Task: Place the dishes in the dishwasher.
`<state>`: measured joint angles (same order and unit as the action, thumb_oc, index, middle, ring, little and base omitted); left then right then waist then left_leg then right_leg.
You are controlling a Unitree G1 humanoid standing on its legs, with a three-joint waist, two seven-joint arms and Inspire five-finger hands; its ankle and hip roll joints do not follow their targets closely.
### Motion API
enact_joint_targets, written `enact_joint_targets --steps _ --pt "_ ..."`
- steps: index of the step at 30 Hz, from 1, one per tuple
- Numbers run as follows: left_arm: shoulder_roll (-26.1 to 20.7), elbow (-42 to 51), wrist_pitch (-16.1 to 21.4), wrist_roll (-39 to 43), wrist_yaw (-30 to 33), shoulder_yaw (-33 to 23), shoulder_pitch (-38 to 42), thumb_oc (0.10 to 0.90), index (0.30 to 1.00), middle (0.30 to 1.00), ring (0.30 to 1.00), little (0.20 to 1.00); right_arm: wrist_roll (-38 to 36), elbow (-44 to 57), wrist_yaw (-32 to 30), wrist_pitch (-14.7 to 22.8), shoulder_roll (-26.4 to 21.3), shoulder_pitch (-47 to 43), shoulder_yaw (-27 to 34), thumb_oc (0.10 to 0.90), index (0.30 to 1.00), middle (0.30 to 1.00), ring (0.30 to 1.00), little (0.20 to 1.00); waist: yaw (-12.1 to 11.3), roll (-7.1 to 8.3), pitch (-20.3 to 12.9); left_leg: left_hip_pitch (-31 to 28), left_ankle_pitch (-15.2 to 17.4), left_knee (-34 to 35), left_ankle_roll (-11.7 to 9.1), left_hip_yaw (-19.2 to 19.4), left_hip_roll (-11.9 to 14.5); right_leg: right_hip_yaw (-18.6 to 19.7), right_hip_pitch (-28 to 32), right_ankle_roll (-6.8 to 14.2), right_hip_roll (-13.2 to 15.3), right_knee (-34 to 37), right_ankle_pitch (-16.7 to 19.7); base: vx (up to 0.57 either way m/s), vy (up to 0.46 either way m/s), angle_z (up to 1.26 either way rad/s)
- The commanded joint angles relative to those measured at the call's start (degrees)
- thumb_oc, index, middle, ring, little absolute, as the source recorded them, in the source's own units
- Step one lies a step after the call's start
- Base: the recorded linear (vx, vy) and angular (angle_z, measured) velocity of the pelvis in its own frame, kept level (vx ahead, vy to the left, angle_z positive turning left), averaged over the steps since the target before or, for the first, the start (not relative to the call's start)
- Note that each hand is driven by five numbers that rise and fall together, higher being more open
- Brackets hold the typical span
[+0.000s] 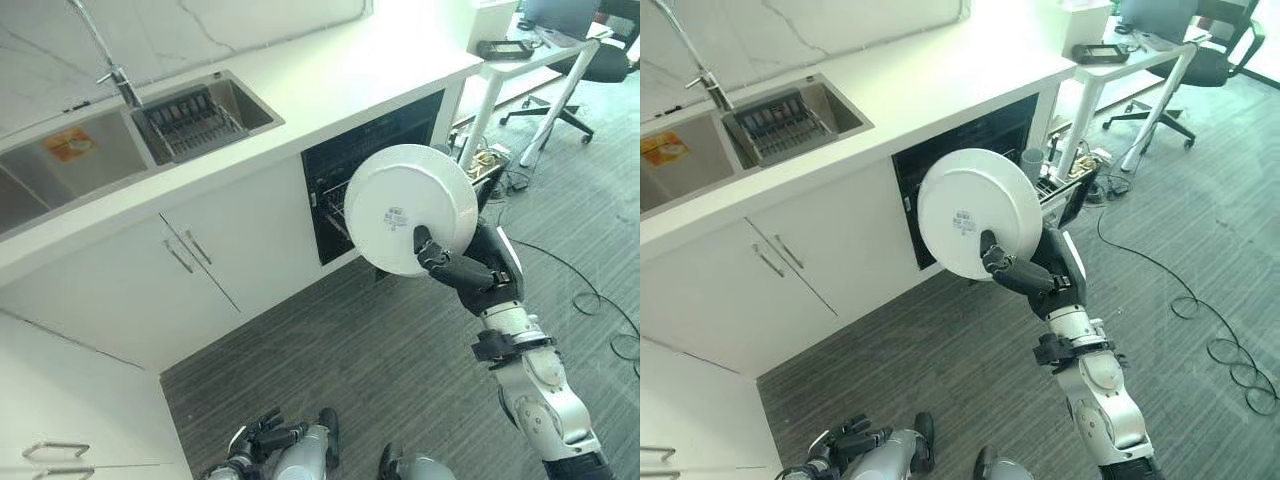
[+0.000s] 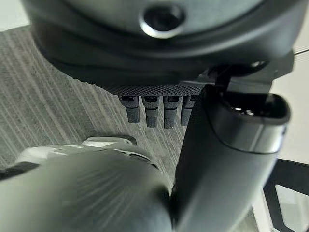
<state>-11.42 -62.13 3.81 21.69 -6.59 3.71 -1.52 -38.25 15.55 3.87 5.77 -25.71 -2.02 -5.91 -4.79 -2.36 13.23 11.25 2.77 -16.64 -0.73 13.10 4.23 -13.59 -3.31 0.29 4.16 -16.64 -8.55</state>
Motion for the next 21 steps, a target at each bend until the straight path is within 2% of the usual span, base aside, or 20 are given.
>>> enact_joint_targets --steps 1,2,4,6,7,8,9,10,11,12,14,18,20,21 --pt "-3.3 -4.4 -1.0 -6.0 3.2 3.7 -3.8 0.800 0.900 0.900 0.900 0.900 -0.4 8.3 2.0 8.7 2.5 -6.1 5.6 0.400 0.300 0.300 0.300 0.300 -0.8 2.28 -4.4 0.8 7.2 -0.6 -0.3 -2.4 -0.4 -5.7 6.6 6.6 4.2 -0.6 -6.6 0.26 0.187 -0.45" --pt "-3.5 -5.8 -1.0 -7.0 3.1 3.4 -3.4 0.800 0.900 0.900 0.900 0.900 0.3 8.2 1.9 9.2 3.2 -6.1 5.5 0.400 0.300 0.300 0.300 0.300 -0.8 2.43 -4.6 0.5 7.5 -0.6 -0.1 -2.8 -0.6 -6.1 7.0 6.8 4.5 -0.6 -6.4 0.29 0.219 -0.26" --pt "-3.7 -8.3 -0.7 -9.5 3.6 3.1 -3.0 0.800 0.900 0.900 0.900 0.900 1.4 7.9 1.8 9.9 4.3 -6.1 5.4 0.400 0.300 0.300 0.300 0.300 -0.6 2.55 -4.9 -0.3 8.0 -0.6 0.7 -3.4 -1.3 -6.8 8.4 7.3 4.7 -0.6 -3.4 0.23 0.200 0.05" --pt "-3.9 -10.0 -0.7 -11.4 4.4 3.3 -3.0 0.800 0.900 0.900 0.900 0.900 1.4 7.7 2.7 10.8 5.4 -6.0 5.3 0.400 0.300 0.300 0.300 0.300 0.3 1.69 -5.0 -1.5 9.0 -0.6 1.7 -4.6 -1.7 -7.1 9.7 7.9 3.6 -0.6 3.2 0.23 0.227 0.17" --pt "-4.1 -10.7 -0.7 -12.0 4.6 3.5 -2.9 0.800 0.900 0.900 0.900 0.900 1.6 7.6 3.0 11.3 5.8 -5.8 5.1 0.400 0.300 0.300 0.300 0.300 0.8 1.31 -4.8 -2.1 9.4 -0.6 2.3 -5.5 -2.3 -6.0 8.6 8.1 3.6 -5.0 4.9 0.21 0.259 0.13" --pt "-4.2 -10.7 -1.6 -12.8 5.1 3.7 -2.9 0.800 0.900 0.900 0.900 0.900 2.0 7.8 3.1 11.9 6.2 -5.4 4.7 0.400 0.300 0.300 0.300 0.300 1.5 0.86 -4.6 -2.8 9.9 -0.6 2.9 -6.6 -3.1 -4.4 4.8 8.1 4.1 -12.4 5.9 0.16 0.229 0.17" --pt "-4.1 -10.4 -2.2 -13.0 5.5 4.1 -3.0 0.800 0.900 0.900 0.900 0.900 2.4 7.9 2.7 12.1 6.3 -5.4 4.3 0.400 0.300 0.300 0.300 0.300 1.8 0.56 -4.5 -3.1 10.1 -0.6 3.0 -6.8 -3.2 -4.0 2.6 7.7 4.4 -14.1 6.0 0.21 0.204 0.06" --pt "-4.2 -10.1 -3.5 -13.5 6.5 6.1 -3.0 0.800 0.900 0.900 0.900 0.900 2.7 6.9 2.2 12.4 6.4 -6.1 3.7 0.400 0.300 0.300 0.300 0.300 2.0 0.02 -3.9 -3.7 10.1 -0.6 2.6 -7.0 -2.6 -5.1 1.1 6.4 4.7 -10.1 4.9 0.18 0.090 0.08" --pt "-4.4 -10.4 -3.9 -14.2 6.6 6.4 -2.8 0.800 0.900 0.900 0.900 0.900 2.8 6.2 1.9 12.7 6.1 -6.6 3.3 0.400 0.300 0.300 0.300 0.300 1.9 -0.05 -3.8 -4.0 10.1 -0.6 2.2 -6.8 -2.2 -6.0 1.7 6.1 4.4 -6.0 4.6 0.20 -0.001 0.05" --pt "-4.6 -11.3 -4.0 -15.7 6.8 6.4 -2.6 0.800 0.900 0.900 0.900 0.900 2.7 5.5 1.7 13.1 5.8 -7.1 2.8 0.400 0.300 0.300 0.300 0.300 1.8 0.48 -3.5 -4.6 10.6 -0.6 1.7 -6.0 -2.2 -7.0 1.0 6.3 5.2 -0.6 4.8 0.14 -0.090 0.09" --pt "-4.7 -11.8 -4.6 -17.0 6.8 6.3 -2.7 0.800 0.900 0.900 0.900 0.900 2.2 5.3 2.2 13.2 5.2 -7.5 2.6 0.400 0.300 0.300 0.300 0.300 2.1 2.06 -3.2 -5.5 11.8 -0.6 1.5 -4.9 -3.2 -5.2 -4.1 7.4 7.7 -0.6 3.9 0.14 -0.104 -0.19" --pt "-5.0 -11.4 -6.9 -17.6 6.4 6.3 -2.7 0.800 0.900 0.900 0.900 0.900 5.1 6.9 0.1 12.0 3.8 -7.3 3.5 0.400 0.300 0.300 0.300 0.300 4.4 3.21 -2.6 -7.9 13.8 -0.6 2.2 -6.3 -5.0 1.5 -14.3 9.5 10.9 -0.6 8.1 0.26 -0.156 0.01" --pt "-5.4 -11.7 -8.1 -19.1 6.9 5.4 -3.1 0.800 0.900 0.900 0.900 0.900 5.4 7.4 -1.3 11.1 3.0 -6.5 4.7 0.400 0.300 0.300 0.300 0.300 5.0 4.23 -2.3 -10.5 15.6 -0.6 2.8 -6.6 -5.1 1.8 -16.3 10.6 12.9 -0.6 8.7 0.43 -0.353 0.90" --pt "-5.4 -11.8 -8.1 -19.3 7.0 5.2 -3.2 0.800 0.900 0.900 0.900 0.900 5.5 7.4 -1.4 11.3 2.9 -6.3 4.7 0.400 0.300 0.300 0.300 0.300 4.9 4.09 -2.3 -11.0 16.0 -0.6 2.6 -6.6 -4.7 1.5 -15.8 10.7 12.8 -0.6 8.4 0.36 -0.361 0.90"
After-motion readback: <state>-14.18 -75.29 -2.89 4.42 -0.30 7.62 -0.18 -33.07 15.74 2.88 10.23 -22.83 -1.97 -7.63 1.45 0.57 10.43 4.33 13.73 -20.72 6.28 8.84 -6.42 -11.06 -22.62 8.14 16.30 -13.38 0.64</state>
